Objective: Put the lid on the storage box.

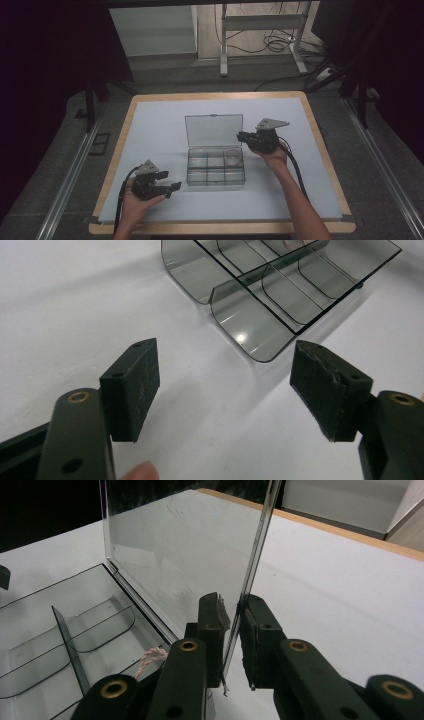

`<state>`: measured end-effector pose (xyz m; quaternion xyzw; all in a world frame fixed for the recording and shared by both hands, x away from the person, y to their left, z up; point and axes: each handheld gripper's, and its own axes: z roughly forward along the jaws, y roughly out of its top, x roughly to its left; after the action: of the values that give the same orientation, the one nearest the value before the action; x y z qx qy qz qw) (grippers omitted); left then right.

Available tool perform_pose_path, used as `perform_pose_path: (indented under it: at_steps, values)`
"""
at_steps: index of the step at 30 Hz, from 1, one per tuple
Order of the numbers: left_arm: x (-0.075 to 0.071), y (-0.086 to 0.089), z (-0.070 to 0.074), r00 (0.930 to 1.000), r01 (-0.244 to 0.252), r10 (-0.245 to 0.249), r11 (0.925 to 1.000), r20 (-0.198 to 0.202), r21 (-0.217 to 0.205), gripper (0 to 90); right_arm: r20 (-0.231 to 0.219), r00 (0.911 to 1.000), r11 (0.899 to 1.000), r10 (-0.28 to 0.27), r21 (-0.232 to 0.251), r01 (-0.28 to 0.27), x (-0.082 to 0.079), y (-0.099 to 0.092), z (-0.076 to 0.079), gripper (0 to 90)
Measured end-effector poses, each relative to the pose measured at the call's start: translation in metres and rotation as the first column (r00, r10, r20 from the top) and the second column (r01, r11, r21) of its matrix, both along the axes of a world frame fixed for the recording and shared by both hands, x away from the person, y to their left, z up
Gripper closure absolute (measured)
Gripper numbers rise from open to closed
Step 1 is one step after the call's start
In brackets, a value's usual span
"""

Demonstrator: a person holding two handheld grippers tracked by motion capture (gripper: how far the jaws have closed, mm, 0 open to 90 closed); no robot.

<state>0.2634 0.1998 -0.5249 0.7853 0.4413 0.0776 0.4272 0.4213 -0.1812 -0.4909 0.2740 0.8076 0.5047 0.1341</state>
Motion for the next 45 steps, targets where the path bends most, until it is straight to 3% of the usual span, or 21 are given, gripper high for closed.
perform_pose_path:
  at_steps: [18, 33, 45]
  values:
    - [0.0, -0.002, -0.001, 1.0, 0.003, -0.003, 1.0, 0.003, 0.004, 28.1, 0.079, 0.9968, 1.0, -0.008, -0.03, 0.011, -0.011, 0.001, -0.001, 78.8]
    - [0.0, -0.002, -0.001, 1.0, -0.001, 0.001, 1.0, 0.006, 0.006, 28.1, 0.153, 0.9882, 0.999, -0.011, -0.043, 0.018, -0.02, 0.001, -0.004, 78.8]
    - [0.0, -0.002, -0.001, 1.0, -0.002, 0.001, 1.0, 0.006, 0.007, 28.1, 0.154, 0.9881, 0.999, -0.004, -0.04, 0.01, -0.025, 0.0, -0.004, 78.8]
